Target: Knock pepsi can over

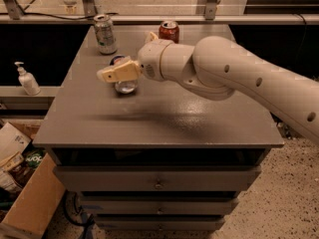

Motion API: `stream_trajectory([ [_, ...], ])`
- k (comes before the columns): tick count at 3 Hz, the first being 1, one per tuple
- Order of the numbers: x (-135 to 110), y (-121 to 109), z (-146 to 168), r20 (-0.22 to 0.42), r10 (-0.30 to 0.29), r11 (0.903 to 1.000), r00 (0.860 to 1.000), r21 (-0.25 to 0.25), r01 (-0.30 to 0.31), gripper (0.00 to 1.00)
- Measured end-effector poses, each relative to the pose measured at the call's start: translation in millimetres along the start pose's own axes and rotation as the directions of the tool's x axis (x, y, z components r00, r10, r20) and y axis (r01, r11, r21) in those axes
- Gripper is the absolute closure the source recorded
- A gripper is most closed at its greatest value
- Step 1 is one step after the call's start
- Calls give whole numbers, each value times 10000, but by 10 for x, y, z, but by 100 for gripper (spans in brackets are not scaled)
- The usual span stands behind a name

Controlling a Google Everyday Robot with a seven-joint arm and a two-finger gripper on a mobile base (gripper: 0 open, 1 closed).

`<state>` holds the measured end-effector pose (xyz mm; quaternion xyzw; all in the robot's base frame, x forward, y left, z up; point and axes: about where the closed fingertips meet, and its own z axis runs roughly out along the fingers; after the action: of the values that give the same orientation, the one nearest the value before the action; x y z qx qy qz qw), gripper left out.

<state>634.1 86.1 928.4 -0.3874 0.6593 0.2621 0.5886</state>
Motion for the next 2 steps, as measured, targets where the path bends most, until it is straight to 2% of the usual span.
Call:
stream_trajectory([
  [2, 256, 27, -274, -81, -120, 9999, 9999, -21, 120, 0],
])
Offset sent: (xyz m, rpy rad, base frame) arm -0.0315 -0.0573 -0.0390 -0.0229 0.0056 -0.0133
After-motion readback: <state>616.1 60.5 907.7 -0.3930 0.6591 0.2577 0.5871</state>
